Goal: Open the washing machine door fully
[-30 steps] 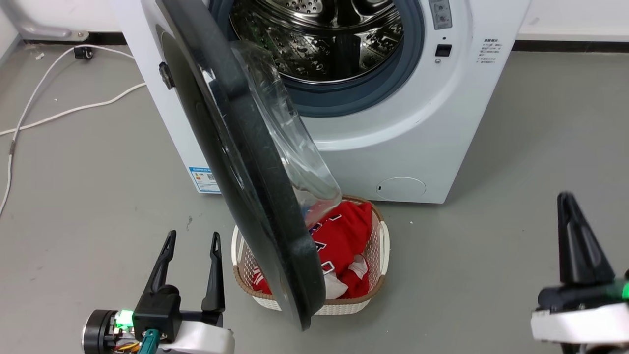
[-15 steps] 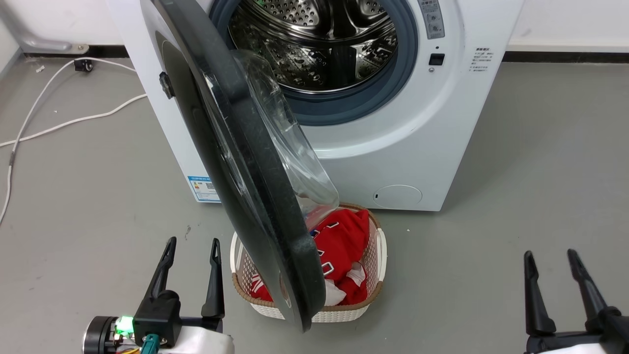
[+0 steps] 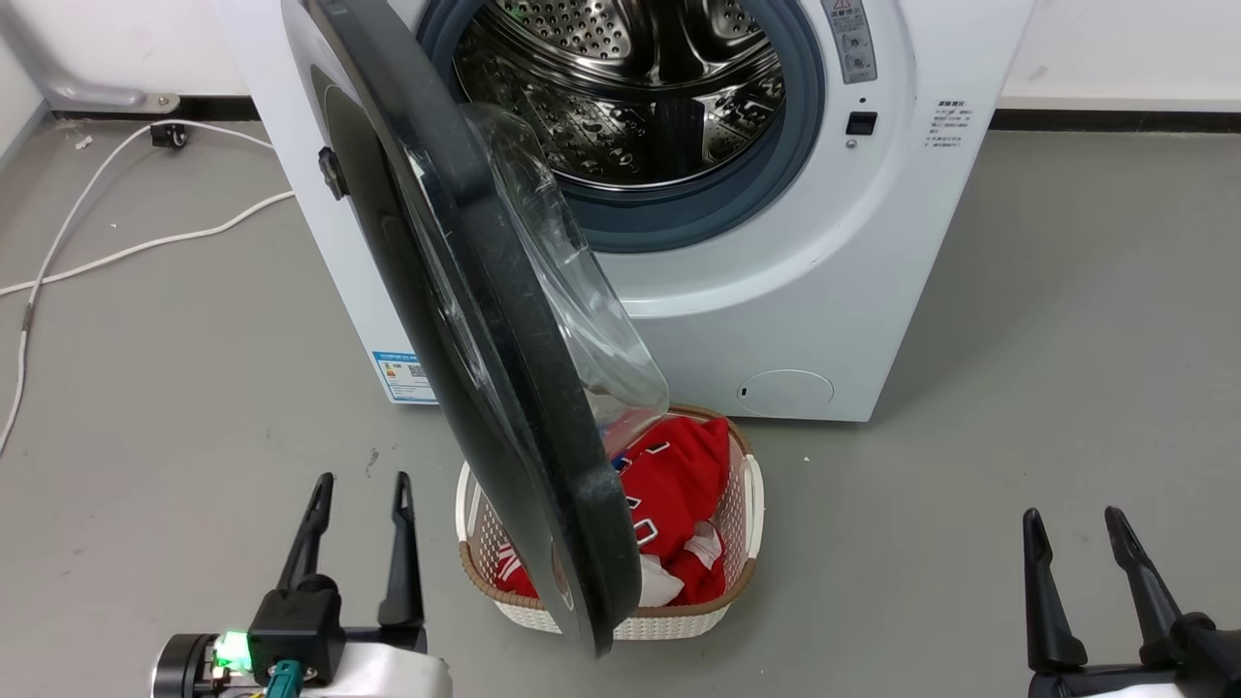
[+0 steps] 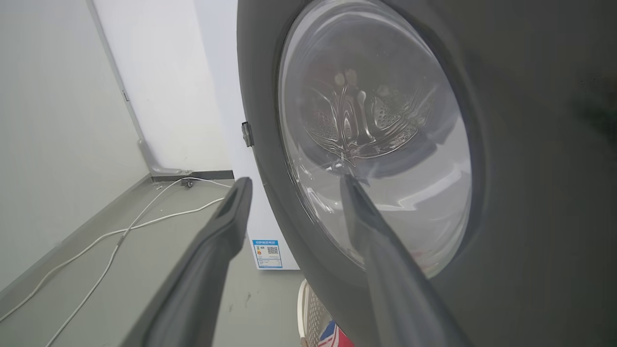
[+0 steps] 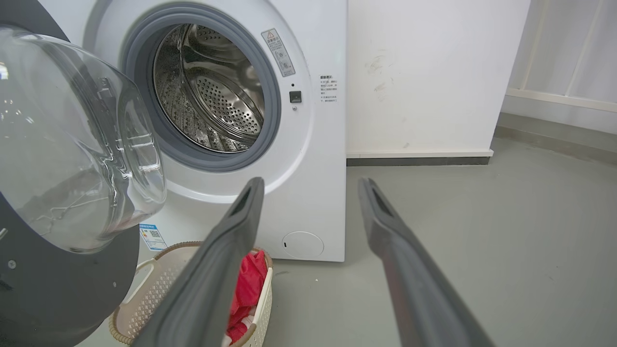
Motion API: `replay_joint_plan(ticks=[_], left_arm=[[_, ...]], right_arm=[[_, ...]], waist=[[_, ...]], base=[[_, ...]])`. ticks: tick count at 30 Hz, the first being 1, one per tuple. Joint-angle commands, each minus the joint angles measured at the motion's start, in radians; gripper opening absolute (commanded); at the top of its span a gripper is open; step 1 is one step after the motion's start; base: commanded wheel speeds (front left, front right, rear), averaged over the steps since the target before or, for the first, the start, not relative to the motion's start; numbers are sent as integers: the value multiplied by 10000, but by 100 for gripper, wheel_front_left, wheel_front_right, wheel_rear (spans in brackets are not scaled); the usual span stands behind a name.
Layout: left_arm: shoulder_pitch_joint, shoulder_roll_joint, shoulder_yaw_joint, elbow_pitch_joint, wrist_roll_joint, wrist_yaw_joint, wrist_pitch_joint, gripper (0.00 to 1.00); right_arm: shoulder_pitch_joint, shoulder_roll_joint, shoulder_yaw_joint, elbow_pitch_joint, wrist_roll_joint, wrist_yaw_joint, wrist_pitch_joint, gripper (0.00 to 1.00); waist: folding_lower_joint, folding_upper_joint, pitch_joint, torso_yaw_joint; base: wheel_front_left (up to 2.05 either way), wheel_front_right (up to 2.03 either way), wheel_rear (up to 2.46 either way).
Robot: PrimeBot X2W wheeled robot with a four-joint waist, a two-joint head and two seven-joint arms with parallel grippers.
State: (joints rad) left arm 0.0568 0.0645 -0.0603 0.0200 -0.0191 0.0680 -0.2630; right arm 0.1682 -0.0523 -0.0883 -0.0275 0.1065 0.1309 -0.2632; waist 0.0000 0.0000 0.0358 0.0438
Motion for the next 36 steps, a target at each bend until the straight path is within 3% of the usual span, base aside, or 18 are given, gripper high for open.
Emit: replay_joint_plan(ticks=[1,10,17,27,36], left_arm=[[74,-2,30,-41,18,33,-28,0],[-702,160,661,-1617,92,196,-26,0],[-1514,446,435,-3591,537,285,-26,0],[-2473,734,-1845,-5573,1174,-147,-25,0],[-2671,680,-4099,-5220,1382,-760,-20,0]], right_arm=[[70,38,28,15,73,-2,-20,100],[-8,38,32,-63,313,-2,-20,100],[-67,37,100,3,360,-2,-20,100],[-37,37,205,85,407,-2,-20,100],[-66,36,260,131,365,-2,-20,100]], waist=[[0,0,-13,-10],[0,0,-18,1],[0,0,-39,-61],[0,0,-131,-96],[0,0,-143,-174]], base=[[0,0,0],[0,0,0],[0,0,0],[0,0,0],[0,0,0]])
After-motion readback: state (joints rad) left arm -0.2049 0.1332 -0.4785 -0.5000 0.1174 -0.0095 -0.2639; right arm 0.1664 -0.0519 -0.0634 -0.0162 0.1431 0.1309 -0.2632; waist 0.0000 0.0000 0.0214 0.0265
